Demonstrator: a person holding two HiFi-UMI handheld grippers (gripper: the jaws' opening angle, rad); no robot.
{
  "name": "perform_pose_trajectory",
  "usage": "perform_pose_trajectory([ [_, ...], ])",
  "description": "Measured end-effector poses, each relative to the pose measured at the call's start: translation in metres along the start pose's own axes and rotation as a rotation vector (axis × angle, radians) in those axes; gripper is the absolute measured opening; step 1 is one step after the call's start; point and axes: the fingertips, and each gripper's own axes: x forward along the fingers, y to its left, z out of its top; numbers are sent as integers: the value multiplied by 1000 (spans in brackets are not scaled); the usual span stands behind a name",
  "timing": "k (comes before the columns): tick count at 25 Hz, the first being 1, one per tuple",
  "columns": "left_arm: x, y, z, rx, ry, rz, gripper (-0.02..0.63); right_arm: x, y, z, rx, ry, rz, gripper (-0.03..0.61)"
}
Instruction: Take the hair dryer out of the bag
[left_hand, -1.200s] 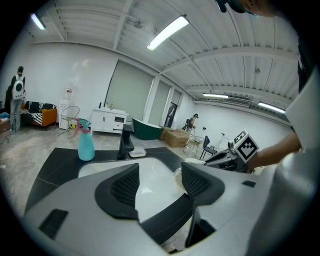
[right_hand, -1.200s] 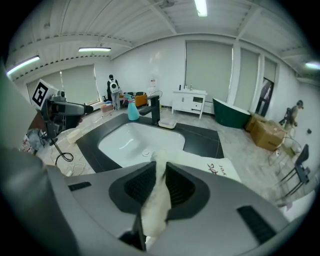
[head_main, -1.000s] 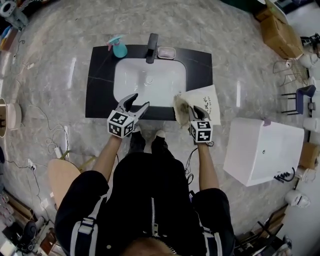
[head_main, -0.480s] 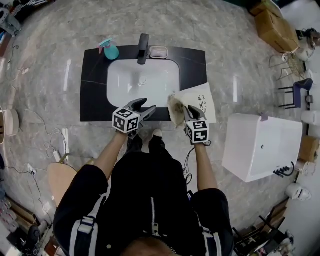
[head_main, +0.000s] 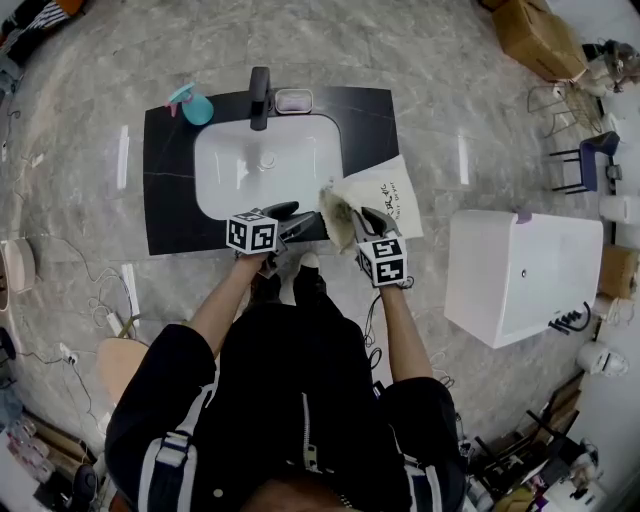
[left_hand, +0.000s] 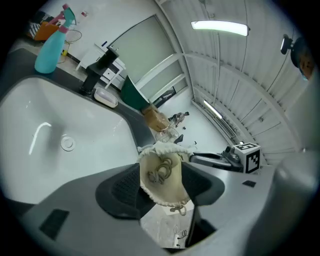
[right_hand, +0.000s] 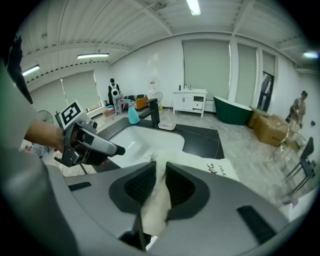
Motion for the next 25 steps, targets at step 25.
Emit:
perform_pose_trajectory([
  [25,93,6,-49,-199,166,-24,247,-9,-1,-3,61,-21,-3,71],
])
